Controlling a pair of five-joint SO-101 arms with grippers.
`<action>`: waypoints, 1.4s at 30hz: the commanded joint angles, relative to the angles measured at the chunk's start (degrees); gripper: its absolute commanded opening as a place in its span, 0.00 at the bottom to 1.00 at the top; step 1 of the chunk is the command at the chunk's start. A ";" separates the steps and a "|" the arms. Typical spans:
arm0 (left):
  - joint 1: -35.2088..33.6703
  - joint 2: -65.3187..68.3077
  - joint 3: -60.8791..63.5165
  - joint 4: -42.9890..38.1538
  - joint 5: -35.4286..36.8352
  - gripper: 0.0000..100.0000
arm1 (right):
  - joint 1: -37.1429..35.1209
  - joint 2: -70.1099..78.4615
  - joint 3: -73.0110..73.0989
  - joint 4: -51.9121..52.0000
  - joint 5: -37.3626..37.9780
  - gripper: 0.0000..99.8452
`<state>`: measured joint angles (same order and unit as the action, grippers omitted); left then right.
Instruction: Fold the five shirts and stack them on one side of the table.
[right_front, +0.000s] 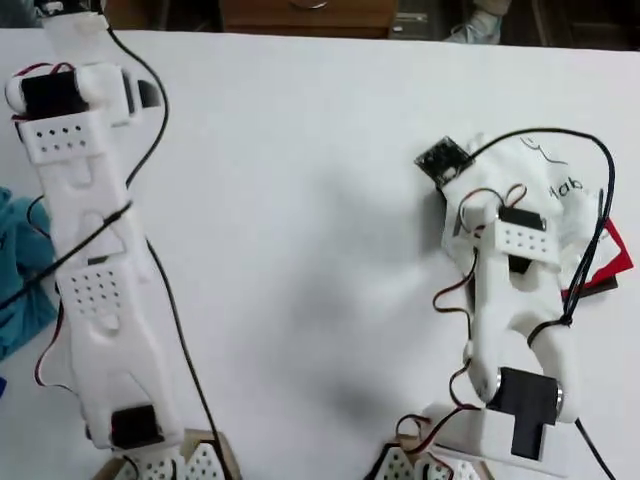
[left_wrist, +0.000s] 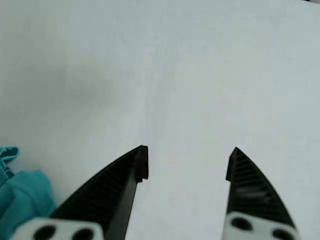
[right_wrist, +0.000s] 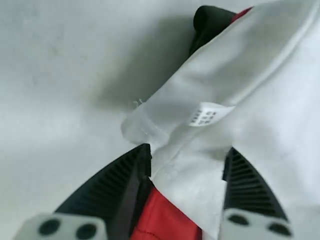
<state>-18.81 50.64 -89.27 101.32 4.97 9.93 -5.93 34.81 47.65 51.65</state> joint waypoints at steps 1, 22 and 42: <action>-0.44 -2.64 -2.42 0.88 -0.53 0.27 | 0.84 -2.95 0.88 -4.70 0.62 0.12; 0.09 -2.46 -1.98 0.79 -0.53 0.27 | 16.13 -3.82 -9.85 -8.66 10.20 0.02; 2.64 -2.64 -2.33 0.88 -0.53 0.27 | 14.37 -7.78 -20.40 5.93 -10.37 0.27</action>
<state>-16.18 50.64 -89.27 101.32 4.97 22.86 -10.86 17.14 53.27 43.30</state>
